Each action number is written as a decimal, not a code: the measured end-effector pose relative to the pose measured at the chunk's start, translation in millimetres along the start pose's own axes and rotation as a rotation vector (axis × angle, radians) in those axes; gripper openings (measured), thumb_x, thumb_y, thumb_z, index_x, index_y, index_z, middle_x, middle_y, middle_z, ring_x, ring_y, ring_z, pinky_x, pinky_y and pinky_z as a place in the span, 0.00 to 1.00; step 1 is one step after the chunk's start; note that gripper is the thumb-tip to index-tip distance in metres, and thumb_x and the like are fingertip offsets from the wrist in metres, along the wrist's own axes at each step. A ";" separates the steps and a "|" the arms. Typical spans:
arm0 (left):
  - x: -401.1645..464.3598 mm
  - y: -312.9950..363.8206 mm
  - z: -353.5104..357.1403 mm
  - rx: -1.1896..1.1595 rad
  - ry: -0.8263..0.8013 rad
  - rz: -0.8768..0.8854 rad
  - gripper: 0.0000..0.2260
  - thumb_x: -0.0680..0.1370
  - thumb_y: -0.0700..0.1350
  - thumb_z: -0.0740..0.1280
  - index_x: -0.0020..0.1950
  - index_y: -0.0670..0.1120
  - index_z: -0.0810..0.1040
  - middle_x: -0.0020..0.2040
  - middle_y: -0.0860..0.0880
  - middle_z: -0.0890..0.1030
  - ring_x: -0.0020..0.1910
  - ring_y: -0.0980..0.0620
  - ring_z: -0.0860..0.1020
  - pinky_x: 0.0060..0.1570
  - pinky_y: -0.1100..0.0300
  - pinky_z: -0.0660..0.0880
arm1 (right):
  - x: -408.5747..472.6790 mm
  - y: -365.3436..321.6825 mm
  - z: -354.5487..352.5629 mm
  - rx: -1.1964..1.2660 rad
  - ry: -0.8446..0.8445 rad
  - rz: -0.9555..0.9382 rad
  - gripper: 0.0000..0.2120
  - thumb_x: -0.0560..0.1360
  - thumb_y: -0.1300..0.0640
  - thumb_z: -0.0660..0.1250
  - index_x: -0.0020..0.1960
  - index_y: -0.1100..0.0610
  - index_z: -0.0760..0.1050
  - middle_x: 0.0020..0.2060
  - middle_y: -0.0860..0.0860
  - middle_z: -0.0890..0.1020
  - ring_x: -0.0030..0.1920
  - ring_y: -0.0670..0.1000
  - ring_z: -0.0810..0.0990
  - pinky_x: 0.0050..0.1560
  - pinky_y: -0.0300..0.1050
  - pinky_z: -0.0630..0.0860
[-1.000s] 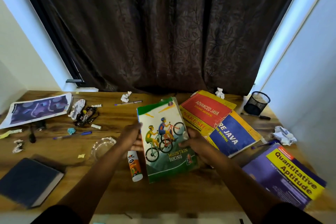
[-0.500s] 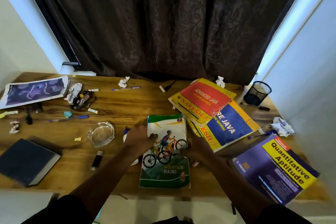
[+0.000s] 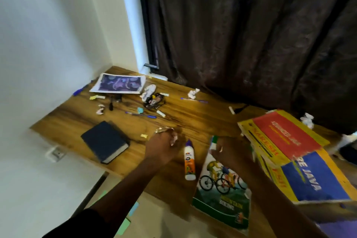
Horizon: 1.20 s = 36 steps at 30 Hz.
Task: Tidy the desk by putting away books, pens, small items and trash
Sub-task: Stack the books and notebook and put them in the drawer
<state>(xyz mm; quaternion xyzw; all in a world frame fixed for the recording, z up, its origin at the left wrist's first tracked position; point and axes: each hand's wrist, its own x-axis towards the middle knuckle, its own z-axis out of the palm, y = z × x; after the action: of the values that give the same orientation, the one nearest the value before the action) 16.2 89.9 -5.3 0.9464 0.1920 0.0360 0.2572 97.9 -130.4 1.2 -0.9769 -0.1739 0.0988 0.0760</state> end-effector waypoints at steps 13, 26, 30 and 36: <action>26.3 -171.0 -70.7 0.061 0.122 -0.233 0.25 0.76 0.60 0.68 0.70 0.50 0.73 0.65 0.47 0.77 0.61 0.44 0.77 0.57 0.46 0.78 | 67.8 -209.2 38.7 0.553 -0.320 -0.359 0.09 0.76 0.50 0.71 0.55 0.49 0.79 0.51 0.48 0.84 0.50 0.49 0.82 0.47 0.44 0.80; 136.8 -221.9 -84.1 0.441 -0.306 -0.048 0.52 0.67 0.70 0.72 0.82 0.49 0.53 0.82 0.42 0.54 0.81 0.37 0.51 0.77 0.36 0.53 | 214.8 -358.2 60.9 1.312 -0.427 0.186 0.06 0.82 0.62 0.64 0.58 0.61 0.74 0.62 0.65 0.80 0.60 0.64 0.82 0.61 0.57 0.80; 158.6 -219.9 -92.5 0.459 -0.433 -0.063 0.54 0.66 0.67 0.77 0.81 0.44 0.55 0.81 0.38 0.56 0.79 0.33 0.55 0.74 0.39 0.63 | 255.0 -376.4 72.5 1.411 -0.427 0.298 0.19 0.83 0.60 0.62 0.72 0.66 0.69 0.69 0.64 0.76 0.69 0.62 0.76 0.67 0.52 0.76; 168.5 -215.1 -91.7 0.503 -0.446 -0.034 0.51 0.65 0.65 0.79 0.79 0.43 0.61 0.77 0.38 0.64 0.76 0.37 0.63 0.71 0.43 0.69 | 290.9 -399.9 77.1 1.802 -0.470 0.517 0.21 0.85 0.55 0.57 0.76 0.62 0.64 0.73 0.64 0.71 0.73 0.61 0.71 0.73 0.53 0.70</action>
<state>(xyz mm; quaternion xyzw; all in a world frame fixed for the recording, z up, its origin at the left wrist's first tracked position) 82.3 368.3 -38.9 0.9614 0.1497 -0.2249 0.0519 218.8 352.7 -48.8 -0.5154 0.1769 0.4018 0.7360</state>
